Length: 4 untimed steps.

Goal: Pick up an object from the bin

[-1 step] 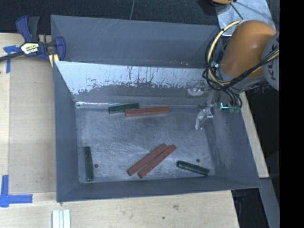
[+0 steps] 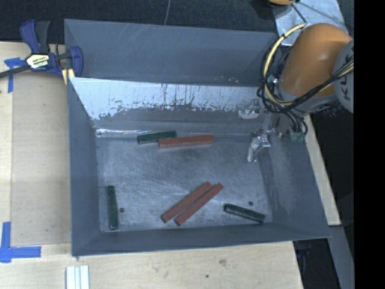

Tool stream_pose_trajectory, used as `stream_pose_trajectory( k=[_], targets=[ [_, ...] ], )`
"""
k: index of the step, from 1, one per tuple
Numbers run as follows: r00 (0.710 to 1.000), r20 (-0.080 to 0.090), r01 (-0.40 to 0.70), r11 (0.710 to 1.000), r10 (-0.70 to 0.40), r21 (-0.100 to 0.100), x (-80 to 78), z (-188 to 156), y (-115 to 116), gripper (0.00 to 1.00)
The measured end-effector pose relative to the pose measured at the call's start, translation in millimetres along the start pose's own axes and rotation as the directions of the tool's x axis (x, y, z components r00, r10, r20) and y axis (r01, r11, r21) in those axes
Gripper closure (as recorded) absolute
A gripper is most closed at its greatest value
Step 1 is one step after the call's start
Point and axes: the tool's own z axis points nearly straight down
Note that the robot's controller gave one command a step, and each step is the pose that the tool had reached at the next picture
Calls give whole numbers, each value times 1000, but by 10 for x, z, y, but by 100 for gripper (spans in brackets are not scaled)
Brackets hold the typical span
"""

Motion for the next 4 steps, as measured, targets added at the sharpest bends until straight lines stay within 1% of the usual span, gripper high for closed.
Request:
stream_pose_trajectory(
  k=[1, 2, 3, 4],
  targets=[
    [999, 10, -37, 999, 37, -1, 665, 702, 798, 100],
    [999, 0, -35, 999, 35, 0, 706, 768, 801, 0],
    [999, 0, -35, 999, 35, 0, 707, 768, 801, 0],
    [989, 2, -149, 989, 149, -1, 685, 716, 1438, 100]
  ],
)
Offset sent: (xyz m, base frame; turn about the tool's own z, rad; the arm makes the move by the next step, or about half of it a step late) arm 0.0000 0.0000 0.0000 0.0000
